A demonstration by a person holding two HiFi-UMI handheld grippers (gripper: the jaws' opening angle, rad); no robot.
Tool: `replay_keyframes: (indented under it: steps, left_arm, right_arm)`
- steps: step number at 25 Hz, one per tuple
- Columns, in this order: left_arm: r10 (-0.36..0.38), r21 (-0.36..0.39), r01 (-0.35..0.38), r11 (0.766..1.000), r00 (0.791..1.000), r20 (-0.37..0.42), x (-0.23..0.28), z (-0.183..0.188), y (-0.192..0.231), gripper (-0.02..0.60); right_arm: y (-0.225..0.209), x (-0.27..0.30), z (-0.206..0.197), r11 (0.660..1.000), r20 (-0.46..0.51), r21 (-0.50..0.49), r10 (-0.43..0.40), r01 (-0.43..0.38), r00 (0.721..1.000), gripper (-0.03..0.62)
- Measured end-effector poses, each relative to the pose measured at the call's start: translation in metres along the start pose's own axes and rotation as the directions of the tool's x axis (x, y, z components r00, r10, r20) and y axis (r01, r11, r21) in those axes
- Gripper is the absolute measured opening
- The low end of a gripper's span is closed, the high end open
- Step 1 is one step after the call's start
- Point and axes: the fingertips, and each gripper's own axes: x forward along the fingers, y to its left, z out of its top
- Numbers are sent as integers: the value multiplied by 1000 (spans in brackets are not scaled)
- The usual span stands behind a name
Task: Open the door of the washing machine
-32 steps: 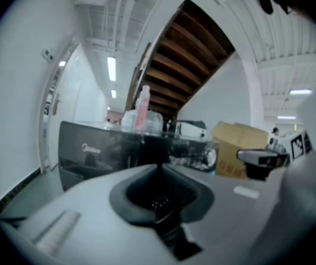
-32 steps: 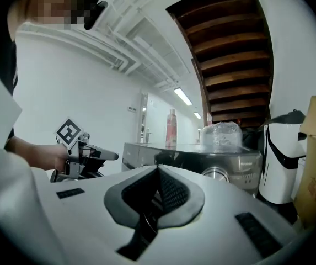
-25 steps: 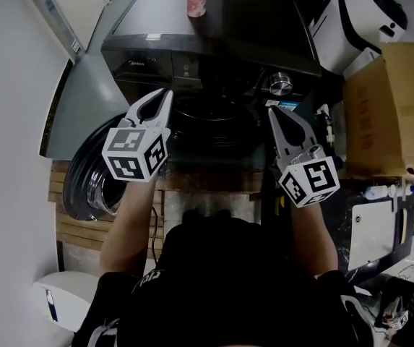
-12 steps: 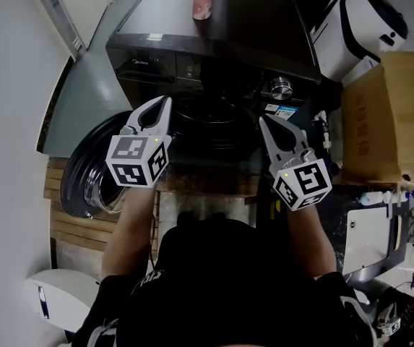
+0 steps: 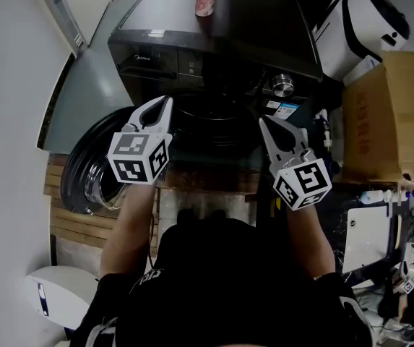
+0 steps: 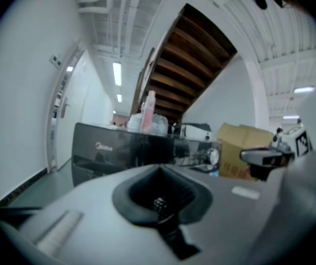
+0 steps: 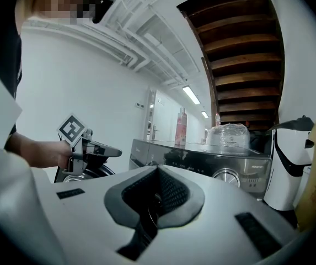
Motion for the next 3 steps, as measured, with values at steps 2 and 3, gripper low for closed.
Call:
replay_keyframes:
  steps: [2, 3]
  left_arm:
    - [-4, -3, 4, 1000, 1000, -2, 0, -1, -1, 9]
    - [-5, -5, 5, 1000, 1000, -3, 0, -2, -2, 9]
  right_arm:
    - [0, -1, -1, 1000, -1, 4, -3, 3, 1000, -8]
    - [-1, -2, -1, 1000, -2, 7, -4, 4, 1000, -8]
